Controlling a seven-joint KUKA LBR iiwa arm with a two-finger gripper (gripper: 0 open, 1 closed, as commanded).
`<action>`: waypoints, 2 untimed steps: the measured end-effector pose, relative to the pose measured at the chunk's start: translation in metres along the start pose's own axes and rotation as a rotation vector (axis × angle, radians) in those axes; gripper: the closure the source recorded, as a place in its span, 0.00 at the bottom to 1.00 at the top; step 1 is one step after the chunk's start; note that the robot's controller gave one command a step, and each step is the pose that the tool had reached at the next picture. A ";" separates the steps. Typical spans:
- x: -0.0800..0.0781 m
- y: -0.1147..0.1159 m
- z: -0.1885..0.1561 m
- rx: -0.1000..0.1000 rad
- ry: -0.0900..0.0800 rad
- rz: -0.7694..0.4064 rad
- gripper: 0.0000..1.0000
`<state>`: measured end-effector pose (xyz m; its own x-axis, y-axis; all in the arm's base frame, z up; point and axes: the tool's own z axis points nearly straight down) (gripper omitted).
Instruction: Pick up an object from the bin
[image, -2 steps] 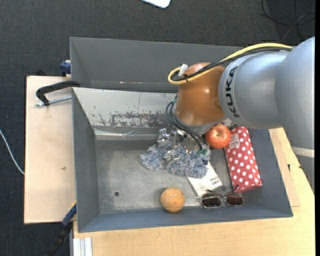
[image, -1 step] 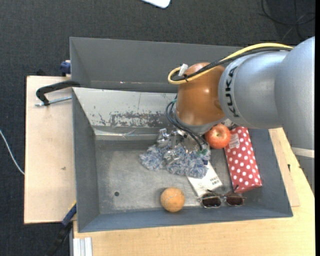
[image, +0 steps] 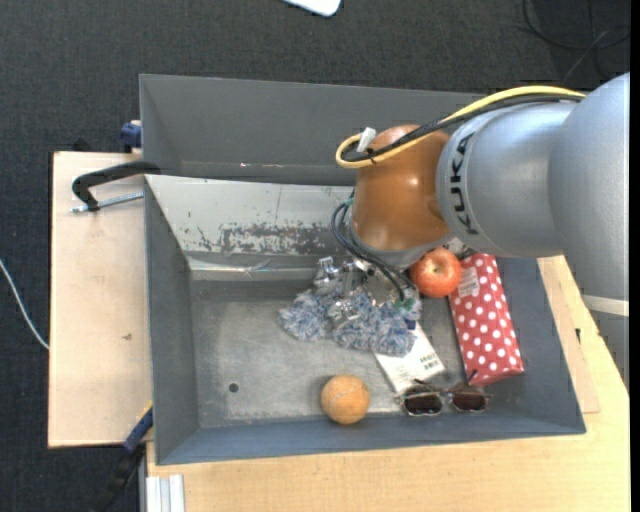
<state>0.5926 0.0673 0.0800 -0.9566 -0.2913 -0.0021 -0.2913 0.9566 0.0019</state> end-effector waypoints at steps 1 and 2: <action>0.000 0.000 0.000 0.000 0.000 0.000 1.00; 0.000 0.000 0.000 0.000 0.000 0.000 1.00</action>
Offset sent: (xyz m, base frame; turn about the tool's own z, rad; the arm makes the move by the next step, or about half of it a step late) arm 0.0000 0.0000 0.0000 0.0000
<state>0.5926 0.0674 0.0800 -0.9566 -0.2914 -0.0019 -0.2914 0.9566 0.0022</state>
